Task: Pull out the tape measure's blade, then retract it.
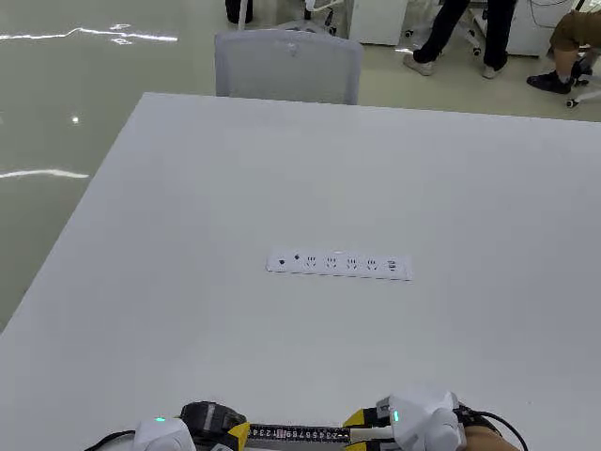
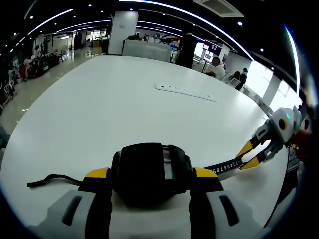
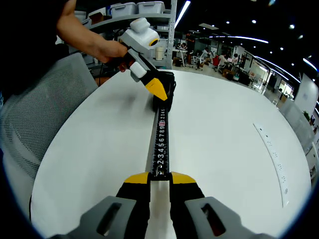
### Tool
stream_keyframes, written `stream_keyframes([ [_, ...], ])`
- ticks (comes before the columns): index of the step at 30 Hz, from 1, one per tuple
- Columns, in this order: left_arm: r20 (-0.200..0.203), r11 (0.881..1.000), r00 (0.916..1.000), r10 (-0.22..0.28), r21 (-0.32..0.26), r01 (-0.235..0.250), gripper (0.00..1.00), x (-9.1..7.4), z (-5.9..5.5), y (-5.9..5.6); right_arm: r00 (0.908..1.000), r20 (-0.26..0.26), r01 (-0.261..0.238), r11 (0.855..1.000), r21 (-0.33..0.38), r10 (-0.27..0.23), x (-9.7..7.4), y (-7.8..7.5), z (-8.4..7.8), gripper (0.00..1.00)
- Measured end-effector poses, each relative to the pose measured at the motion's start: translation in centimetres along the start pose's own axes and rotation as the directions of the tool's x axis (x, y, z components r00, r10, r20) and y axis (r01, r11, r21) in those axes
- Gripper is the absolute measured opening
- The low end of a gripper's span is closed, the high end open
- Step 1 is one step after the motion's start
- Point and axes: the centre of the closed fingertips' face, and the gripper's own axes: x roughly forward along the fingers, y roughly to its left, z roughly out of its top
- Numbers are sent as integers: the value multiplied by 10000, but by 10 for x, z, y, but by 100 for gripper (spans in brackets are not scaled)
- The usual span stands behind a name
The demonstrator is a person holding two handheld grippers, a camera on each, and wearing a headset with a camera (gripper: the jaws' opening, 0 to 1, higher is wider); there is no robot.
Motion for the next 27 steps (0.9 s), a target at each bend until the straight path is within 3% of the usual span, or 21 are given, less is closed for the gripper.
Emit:
stream_keyframes([
  [27, -82, 10000, 10000, -46, 37, 47, 58, 9, -6, 6, 9999, 41, -131, 9999, -89, 131, 9, -1, 6, 13],
])
